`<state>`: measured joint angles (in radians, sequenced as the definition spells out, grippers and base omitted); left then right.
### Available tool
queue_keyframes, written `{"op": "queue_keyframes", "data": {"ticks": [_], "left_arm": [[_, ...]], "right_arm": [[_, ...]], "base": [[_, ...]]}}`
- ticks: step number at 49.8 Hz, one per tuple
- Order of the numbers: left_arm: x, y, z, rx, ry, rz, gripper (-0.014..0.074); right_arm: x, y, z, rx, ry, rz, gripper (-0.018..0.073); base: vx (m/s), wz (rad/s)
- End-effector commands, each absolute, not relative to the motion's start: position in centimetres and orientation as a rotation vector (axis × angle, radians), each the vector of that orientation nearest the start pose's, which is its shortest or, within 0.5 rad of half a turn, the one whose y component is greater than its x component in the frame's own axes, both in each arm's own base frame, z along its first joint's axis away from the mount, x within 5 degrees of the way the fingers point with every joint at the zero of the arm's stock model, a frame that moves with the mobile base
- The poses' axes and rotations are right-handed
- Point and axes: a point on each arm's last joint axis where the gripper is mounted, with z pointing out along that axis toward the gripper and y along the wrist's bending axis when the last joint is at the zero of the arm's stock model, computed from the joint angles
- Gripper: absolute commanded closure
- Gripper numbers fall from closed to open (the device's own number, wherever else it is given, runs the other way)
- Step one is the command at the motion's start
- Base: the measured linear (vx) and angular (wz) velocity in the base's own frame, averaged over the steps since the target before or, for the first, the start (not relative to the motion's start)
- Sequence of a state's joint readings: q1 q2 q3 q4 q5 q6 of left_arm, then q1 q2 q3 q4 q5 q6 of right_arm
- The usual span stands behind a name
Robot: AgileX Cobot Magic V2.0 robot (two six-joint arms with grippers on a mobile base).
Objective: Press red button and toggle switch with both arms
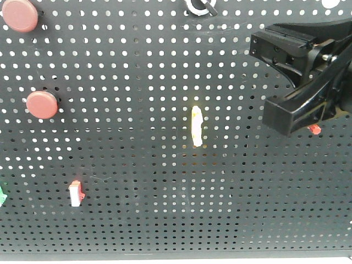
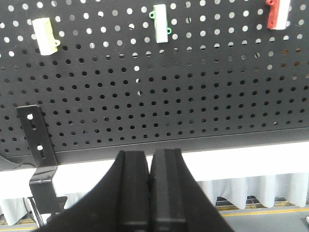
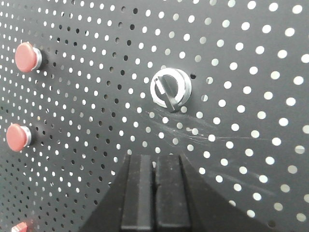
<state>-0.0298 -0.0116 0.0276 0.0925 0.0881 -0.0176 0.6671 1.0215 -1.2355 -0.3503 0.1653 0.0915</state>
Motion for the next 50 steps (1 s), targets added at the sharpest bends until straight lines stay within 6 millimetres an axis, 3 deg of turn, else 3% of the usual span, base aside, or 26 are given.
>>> {"op": "queue_keyframes", "data": {"ticks": [1,20,30,36,50], "left_arm": [[5.6,-0.2,19.5,0.064,1.521,0.023,0.0596],[5.6,-0.2,19.5,0.064,1.521,0.023,0.0596],[5.6,-0.2,19.5,0.064,1.521,0.023,0.0596],[5.6,-0.2,19.5,0.064,1.521,0.023,0.0596],[5.6,-0.2,19.5,0.064,1.521,0.023,0.0595]], "right_arm": [[16.0,12.2,50.9,-0.576,1.197,0.31,0.0563],[15.9,12.0,50.8,-0.595,1.197,0.275,0.0563],[13.8,8.6,49.7,-0.523,1.329,0.234,0.0563],[12.1,5.8,46.6,-0.435,1.359,0.19,0.0563],[7.7,1.0,34.6,-0.18,1.41,0.016,0.0563]], "base": [[0.0,0.0],[0.0,0.0],[0.0,0.0],[0.0,0.0],[0.0,0.0]]}}
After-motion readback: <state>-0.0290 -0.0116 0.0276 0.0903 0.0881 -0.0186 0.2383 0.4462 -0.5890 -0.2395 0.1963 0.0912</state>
